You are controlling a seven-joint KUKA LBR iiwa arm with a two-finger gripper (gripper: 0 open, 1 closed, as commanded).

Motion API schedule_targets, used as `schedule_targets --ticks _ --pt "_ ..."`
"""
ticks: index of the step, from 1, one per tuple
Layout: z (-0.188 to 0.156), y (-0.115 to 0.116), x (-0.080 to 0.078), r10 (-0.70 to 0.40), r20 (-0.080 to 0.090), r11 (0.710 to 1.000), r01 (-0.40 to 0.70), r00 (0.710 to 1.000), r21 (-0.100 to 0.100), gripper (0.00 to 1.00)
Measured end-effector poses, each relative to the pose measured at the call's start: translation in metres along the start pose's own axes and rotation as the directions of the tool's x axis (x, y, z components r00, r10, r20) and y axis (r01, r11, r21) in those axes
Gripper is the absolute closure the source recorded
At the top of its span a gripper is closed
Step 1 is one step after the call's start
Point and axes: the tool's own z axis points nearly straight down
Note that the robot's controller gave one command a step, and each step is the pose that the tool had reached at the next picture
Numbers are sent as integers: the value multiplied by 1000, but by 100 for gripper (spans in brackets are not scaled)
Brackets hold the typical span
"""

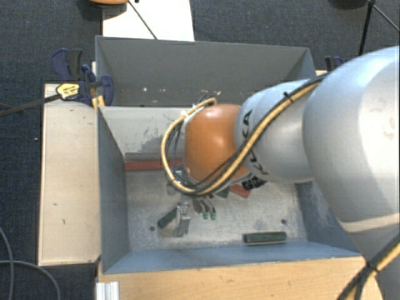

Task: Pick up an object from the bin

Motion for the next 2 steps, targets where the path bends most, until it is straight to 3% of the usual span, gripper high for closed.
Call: schedule_targets --ticks 1,2 --pt "15 51 13 -240 -2 971 240 971 -1 100" --pt "15 51 13 -233 -3 972 233 972 -1 0"
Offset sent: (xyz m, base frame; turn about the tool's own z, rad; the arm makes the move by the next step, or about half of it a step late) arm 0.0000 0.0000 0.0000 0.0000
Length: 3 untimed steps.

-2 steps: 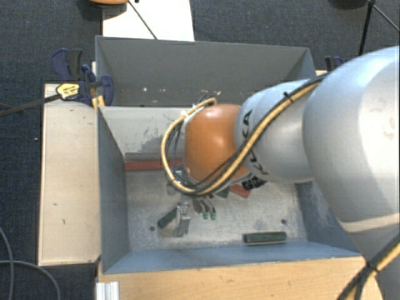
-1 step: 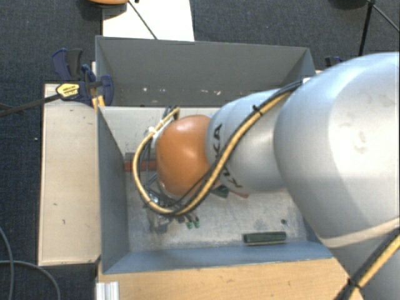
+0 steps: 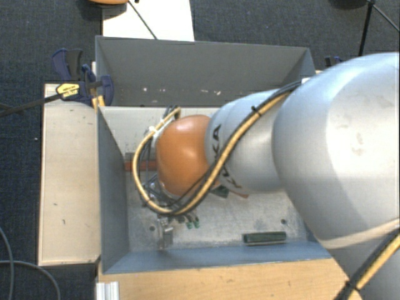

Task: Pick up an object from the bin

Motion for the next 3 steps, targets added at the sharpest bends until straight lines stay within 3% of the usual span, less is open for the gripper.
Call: schedule_targets --ticks 2,3 --pt "0 -2 -2 -15 2 1000 15 1000 -1 0" --pt "0 1 9 -224 1 975 224 975 1 0"
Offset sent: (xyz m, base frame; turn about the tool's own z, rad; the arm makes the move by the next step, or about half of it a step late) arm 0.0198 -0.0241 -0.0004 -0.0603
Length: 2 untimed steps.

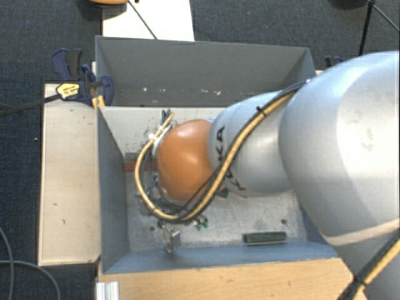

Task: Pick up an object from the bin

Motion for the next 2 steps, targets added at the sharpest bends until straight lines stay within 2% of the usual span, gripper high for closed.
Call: schedule_targets --ticks 1,2 --pt "-36 -24 30 -100 -5 995 100 995 -3 0" --pt "-80 -50 41 -235 1 972 235 972 -1 0"
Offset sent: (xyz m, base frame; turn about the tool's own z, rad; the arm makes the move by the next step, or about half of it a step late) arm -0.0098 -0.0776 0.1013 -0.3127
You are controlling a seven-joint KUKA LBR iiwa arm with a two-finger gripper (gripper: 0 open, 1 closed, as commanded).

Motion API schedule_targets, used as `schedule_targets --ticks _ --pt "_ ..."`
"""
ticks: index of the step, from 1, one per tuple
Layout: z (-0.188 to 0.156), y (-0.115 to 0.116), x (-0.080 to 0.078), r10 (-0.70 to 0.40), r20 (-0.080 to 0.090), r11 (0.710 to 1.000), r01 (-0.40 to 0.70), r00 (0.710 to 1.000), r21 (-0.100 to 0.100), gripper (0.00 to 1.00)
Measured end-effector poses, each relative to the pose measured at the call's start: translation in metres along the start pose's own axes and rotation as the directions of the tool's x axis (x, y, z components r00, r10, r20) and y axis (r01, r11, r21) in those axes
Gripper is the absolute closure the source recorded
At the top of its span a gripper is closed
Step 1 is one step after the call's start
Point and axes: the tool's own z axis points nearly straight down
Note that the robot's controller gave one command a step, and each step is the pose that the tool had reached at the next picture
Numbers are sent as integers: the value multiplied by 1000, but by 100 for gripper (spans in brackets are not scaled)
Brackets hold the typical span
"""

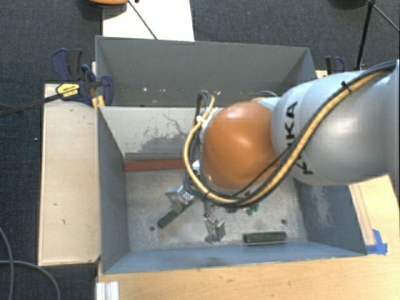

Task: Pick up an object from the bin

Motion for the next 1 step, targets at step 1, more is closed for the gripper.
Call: schedule_targets --ticks 1 --pt "35 0 -44 46 8 999 -46 999 3 0"
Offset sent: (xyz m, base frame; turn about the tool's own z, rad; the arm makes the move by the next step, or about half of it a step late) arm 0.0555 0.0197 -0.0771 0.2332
